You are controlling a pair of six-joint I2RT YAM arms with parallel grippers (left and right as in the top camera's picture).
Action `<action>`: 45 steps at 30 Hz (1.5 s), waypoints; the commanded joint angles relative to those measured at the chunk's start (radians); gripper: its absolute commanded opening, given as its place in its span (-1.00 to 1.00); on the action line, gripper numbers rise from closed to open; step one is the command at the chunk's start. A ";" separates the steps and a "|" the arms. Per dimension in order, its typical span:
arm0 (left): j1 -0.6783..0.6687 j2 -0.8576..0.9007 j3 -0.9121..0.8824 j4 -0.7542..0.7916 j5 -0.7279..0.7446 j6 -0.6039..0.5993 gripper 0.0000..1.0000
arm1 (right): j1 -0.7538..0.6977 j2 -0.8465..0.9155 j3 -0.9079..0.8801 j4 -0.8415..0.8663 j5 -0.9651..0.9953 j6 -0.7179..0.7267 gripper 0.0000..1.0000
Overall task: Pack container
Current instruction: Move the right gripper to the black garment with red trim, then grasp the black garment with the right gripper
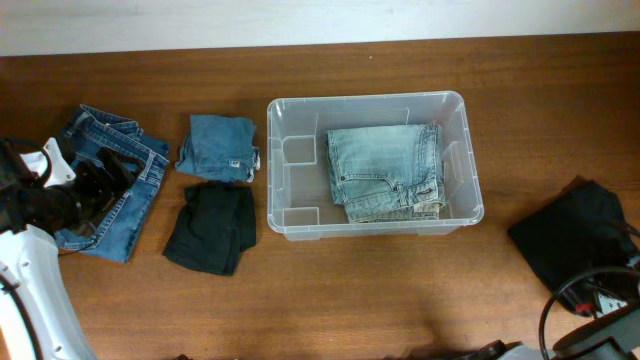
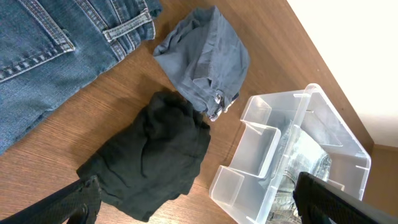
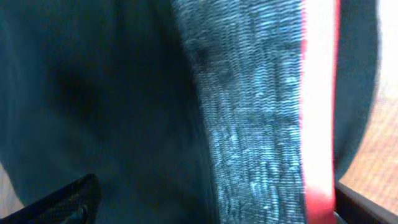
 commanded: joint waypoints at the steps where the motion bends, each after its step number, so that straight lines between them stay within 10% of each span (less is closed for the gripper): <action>1: -0.001 0.002 -0.006 -0.001 0.003 0.020 0.99 | 0.089 0.002 -0.008 0.021 -0.042 0.008 0.98; 39: -0.001 0.002 -0.006 -0.001 0.003 0.020 0.99 | 0.138 0.105 -0.007 0.063 0.183 0.008 0.99; 45: -0.001 0.002 -0.006 -0.001 0.003 0.020 0.99 | 0.138 0.105 -0.007 0.064 0.149 0.008 0.50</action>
